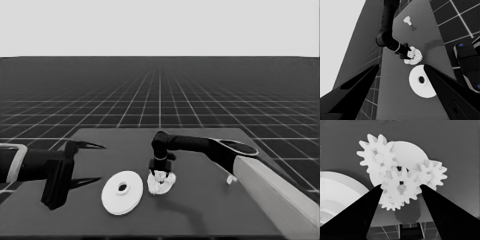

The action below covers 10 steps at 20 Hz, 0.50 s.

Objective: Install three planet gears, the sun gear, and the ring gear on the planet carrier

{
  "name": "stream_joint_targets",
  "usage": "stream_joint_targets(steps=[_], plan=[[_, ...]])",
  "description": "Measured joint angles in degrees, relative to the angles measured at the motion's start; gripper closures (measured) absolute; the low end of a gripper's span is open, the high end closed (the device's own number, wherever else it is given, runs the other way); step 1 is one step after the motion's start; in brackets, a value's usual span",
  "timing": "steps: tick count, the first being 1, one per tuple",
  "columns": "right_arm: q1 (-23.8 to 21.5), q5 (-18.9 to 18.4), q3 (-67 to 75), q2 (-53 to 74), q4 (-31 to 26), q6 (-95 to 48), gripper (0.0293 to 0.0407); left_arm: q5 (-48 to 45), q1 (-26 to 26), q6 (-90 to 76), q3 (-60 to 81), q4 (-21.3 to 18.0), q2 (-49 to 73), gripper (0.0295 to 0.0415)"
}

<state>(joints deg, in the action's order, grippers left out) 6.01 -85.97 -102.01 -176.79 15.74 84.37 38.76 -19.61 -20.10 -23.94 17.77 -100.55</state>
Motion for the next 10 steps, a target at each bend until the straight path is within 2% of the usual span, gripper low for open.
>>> stream_joint_targets(steps=[10], plan=[[0.0, 0.0, 0.0, 0.0, 0.0, 6.0, 0.0388, 0.0, 0.0, 0.0, 0.0, 0.0, 0.0, 0.0326]])
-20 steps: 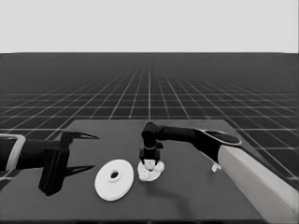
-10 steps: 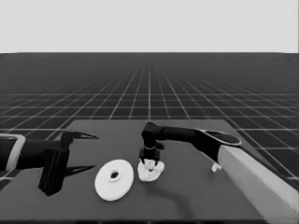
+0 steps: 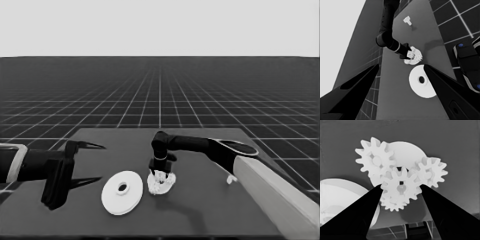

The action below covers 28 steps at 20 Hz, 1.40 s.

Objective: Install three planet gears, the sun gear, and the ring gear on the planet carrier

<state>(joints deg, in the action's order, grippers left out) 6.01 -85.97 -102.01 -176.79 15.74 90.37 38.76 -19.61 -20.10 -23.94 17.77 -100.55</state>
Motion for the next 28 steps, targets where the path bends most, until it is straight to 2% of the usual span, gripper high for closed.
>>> stream_joint_targets(steps=[28], plan=[[0.1, 0.0, 0.0, 0.0, 0.0, 16.8, 0.0388, 0.0, 0.0, 0.0, 0.0, 0.0, 0.0, 0.0326]])
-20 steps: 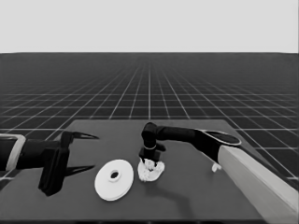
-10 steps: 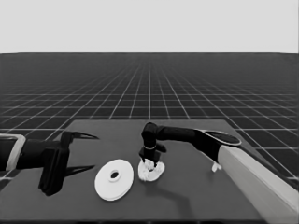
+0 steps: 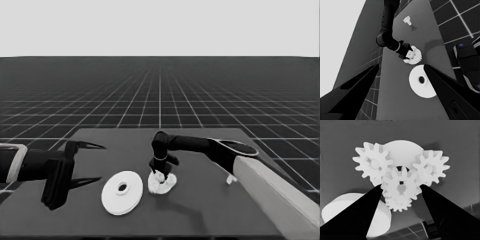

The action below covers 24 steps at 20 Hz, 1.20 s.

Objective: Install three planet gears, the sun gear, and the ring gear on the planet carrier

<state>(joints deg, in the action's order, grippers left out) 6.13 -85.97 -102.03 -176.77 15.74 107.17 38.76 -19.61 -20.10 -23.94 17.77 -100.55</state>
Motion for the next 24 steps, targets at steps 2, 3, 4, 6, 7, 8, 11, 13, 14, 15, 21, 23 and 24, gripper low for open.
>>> stream_joint_targets(steps=[2, 3, 4, 6, 7, 8, 11, 13, 14, 15, 21, 23, 24], plan=[[0.0, 0.0, 0.0, 0.0, 0.0, 1.2, 0.0388, 0.0, 0.0, 0.0, 0.0, 0.0, 0.0, 0.0326], [0.0, 0.0, 0.0, 0.0, 0.0, 1.8, 0.0388, 0.0, 0.0, 0.0, 0.0, 0.0, 0.0, 0.0326], [0.0, 0.0, 0.0, 0.0, 0.0, 2.4, 0.0388, 0.0, 0.0, 0.0, 0.0, 0.0, 0.0, 0.0326], [0.0, 0.0, 0.0, 0.0, 0.0, 3.6, 0.0388, 0.0, 0.0, 0.0, 0.0, 0.0, 0.0, 0.0326], [0.0, 0.0, 0.0, 0.0, 0.0, 4.2, 0.0388, 0.0, 0.0, 0.0, 0.0, 0.0, 0.0, 0.0326], [0.0, 0.0, 0.0, 0.0, 0.0, 4.8, 0.0388, 0.0, 0.0, 0.0, 0.0, 0.0, 0.0, 0.0326], [0.0, 0.0, 0.0, 0.0, 0.0, 6.6, 0.0388, 0.0, 0.0, 0.0, 0.0, 0.0, 0.0, 0.0326], [0.0, 0.0, 0.0, 0.0, 0.0, 7.8, 0.0388, 0.0, 0.0, 0.0, 0.0, 0.0, 0.0, 0.0326], [0.0, 0.0, 0.0, 0.0, 0.0, 8.4, 0.0388, 0.0, 0.0, 0.0, 0.0, 0.0, 0.0, 0.0326], [0.0, 0.0, 0.0, 0.0, 0.0, 9.0, 0.0388, 0.0, 0.0, 0.0, 0.0, 0.0, 0.0, 0.0326], [0.0, 0.0, 0.0, 0.0, 0.0, 12.6, 0.0388, 0.0, 0.0, 0.0, 0.0, 0.0, 0.0, 0.0326], [0.0, 0.0, 0.0, 0.0, 0.0, 13.8, 0.0388, 0.0, 0.0, 0.0, 0.0, 0.0, 0.0, 0.0326], [0.0, 0.0, 0.0, 0.0, 0.0, 14.4, 0.0388, 0.0, 0.0, 0.0, 0.0, 0.0, 0.0, 0.0326]])
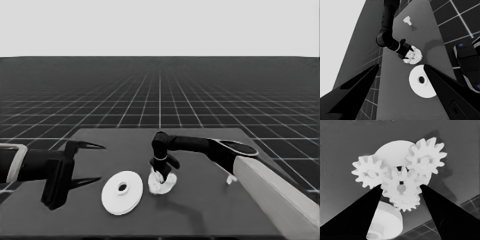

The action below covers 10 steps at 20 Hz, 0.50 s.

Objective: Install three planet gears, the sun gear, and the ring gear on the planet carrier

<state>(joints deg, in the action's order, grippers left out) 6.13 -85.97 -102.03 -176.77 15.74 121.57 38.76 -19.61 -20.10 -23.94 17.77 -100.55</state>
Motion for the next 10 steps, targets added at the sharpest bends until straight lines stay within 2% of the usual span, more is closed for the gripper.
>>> stream_joint_targets(steps=[10], plan=[[0.0, 0.0, 0.0, 0.0, 0.0, 6.0, 0.0388, 0.0, 0.0, 0.0, 0.0, 0.0, 0.0, 0.0326]])
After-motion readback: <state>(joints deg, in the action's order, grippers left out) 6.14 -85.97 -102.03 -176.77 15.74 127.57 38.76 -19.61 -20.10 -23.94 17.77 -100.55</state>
